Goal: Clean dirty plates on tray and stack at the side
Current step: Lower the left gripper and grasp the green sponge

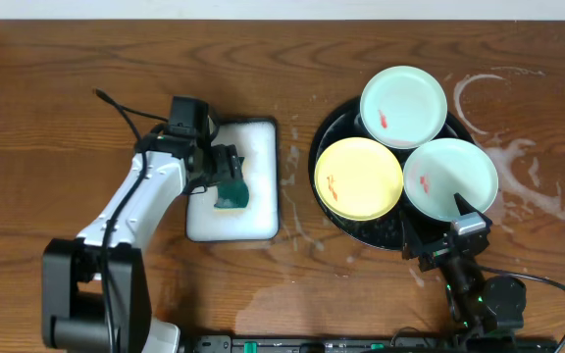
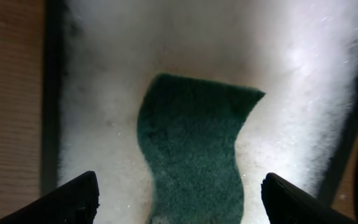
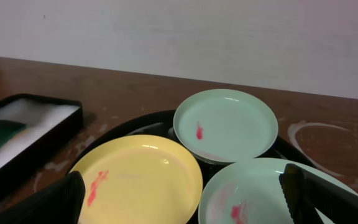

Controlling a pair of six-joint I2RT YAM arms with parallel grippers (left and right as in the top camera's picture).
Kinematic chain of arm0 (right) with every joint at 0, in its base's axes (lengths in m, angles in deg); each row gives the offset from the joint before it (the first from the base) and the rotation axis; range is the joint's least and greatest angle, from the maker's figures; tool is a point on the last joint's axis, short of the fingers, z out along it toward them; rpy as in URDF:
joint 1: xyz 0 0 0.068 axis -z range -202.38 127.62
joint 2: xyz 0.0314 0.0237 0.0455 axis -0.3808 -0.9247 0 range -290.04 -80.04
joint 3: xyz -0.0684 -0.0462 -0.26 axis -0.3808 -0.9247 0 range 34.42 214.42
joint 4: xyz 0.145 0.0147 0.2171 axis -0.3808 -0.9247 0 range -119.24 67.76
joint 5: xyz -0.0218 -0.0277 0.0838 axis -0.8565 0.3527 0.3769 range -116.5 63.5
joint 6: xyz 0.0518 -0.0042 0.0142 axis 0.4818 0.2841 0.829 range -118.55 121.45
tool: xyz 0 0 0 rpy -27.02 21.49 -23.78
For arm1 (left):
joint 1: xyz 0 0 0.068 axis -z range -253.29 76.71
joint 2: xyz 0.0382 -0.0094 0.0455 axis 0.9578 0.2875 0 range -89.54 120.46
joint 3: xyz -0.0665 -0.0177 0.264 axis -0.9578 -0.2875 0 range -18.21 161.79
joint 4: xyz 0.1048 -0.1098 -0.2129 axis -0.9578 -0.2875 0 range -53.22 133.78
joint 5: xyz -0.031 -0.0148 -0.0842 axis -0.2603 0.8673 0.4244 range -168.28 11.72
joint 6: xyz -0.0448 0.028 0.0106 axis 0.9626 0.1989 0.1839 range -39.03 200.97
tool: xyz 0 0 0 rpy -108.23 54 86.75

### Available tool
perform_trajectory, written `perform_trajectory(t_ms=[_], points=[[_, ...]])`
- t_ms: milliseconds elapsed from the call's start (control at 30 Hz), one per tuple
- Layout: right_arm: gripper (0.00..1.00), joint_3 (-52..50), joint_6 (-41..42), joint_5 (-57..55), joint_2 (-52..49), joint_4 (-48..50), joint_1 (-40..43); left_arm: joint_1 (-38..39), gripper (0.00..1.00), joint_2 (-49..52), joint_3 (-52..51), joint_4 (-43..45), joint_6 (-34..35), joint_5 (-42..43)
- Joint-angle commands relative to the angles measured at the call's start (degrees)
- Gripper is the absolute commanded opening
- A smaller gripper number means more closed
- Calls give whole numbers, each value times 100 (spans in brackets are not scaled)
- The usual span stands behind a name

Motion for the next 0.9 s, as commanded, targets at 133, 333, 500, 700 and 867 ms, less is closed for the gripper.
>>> perform_trajectory(t_ms=[133,333,500,700,867], points=[[99,-20,-68,-11,2,-7,-39,175,84,393,131,293,-11,-398],[99,-20,-68,-11,2,-7,-39,197,79,678,127,350,11,-393],[99,-20,-68,-11,2,-4,-39,223,78,870,125,352,15,-391],[99,-20,-68,-11,2,-7,-39,240,77,885,125,352,396,-326],[99,-20,-68,-11,2,-7,-39,240,76,885,116,304,664,-282]])
